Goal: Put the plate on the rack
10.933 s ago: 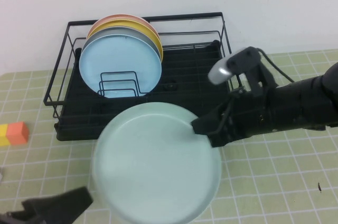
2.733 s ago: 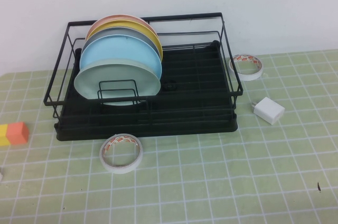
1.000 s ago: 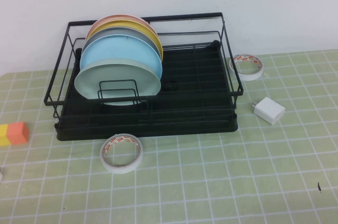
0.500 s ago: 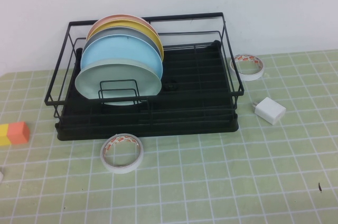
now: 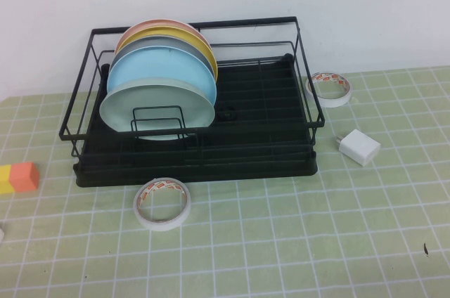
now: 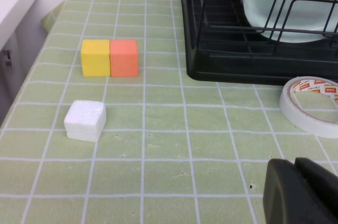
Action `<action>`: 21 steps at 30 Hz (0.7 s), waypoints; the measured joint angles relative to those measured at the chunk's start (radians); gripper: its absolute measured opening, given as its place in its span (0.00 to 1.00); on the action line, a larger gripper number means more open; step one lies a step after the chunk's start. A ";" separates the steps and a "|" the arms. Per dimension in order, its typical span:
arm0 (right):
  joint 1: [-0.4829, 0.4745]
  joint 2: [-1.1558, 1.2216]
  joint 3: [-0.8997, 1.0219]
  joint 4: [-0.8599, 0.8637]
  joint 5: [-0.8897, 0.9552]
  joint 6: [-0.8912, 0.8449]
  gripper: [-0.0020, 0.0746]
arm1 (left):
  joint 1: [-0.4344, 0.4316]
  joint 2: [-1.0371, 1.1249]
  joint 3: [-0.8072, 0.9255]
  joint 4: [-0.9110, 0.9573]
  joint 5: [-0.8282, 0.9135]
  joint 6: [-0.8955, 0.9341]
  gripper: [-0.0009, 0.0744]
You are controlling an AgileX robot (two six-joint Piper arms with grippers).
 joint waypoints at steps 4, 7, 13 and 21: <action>0.000 0.000 0.000 0.000 0.000 0.000 0.03 | 0.000 0.000 0.000 0.000 0.000 0.000 0.01; 0.000 0.000 0.000 0.000 0.000 0.000 0.03 | 0.000 0.000 0.000 0.000 0.000 0.000 0.01; -0.002 0.000 0.000 0.000 0.000 0.000 0.03 | 0.000 0.000 0.000 0.000 0.000 0.000 0.01; -0.110 0.000 0.000 0.000 0.000 0.000 0.03 | 0.000 0.000 0.000 0.000 0.000 0.000 0.01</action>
